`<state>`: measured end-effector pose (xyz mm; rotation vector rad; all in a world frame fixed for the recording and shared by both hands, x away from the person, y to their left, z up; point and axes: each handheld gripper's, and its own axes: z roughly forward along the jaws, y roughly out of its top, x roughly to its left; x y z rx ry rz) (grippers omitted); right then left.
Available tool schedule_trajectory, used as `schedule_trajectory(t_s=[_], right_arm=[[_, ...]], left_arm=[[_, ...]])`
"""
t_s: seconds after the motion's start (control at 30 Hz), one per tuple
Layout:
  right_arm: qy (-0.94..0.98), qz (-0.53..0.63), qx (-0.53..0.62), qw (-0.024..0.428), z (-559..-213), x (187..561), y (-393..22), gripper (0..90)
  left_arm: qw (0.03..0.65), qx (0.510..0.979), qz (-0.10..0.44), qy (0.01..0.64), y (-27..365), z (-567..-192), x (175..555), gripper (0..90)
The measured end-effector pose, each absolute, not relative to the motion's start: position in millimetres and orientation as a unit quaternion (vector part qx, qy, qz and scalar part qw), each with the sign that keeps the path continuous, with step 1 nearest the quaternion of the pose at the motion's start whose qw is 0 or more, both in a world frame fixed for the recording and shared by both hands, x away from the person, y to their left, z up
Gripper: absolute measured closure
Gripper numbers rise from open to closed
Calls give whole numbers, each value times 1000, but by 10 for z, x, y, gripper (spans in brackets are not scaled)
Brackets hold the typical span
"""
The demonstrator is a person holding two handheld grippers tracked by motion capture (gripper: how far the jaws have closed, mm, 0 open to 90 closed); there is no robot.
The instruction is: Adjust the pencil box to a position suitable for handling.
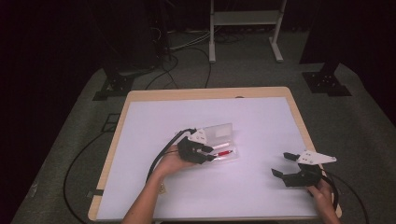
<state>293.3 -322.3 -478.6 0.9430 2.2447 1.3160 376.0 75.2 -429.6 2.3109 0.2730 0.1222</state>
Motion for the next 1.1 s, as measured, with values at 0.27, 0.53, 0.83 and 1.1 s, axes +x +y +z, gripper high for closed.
schedule_trajectory(t_s=[0.27,0.53,0.83,1.1], right_arm=[[797,466,335,186,-4786,2934,-3223,138],[797,467,335,186,-4786,2935,-3224,138],[796,467,336,187,-4786,2937,-3224,138],[795,467,338,187,-4786,2939,-3226,138]], left_arm=[[401,909,51,105,808,-4229,3668,584],[405,907,53,107,890,-4221,3598,542],[407,905,55,113,944,-4211,3555,515],[408,904,56,113,988,-4191,3504,489]])
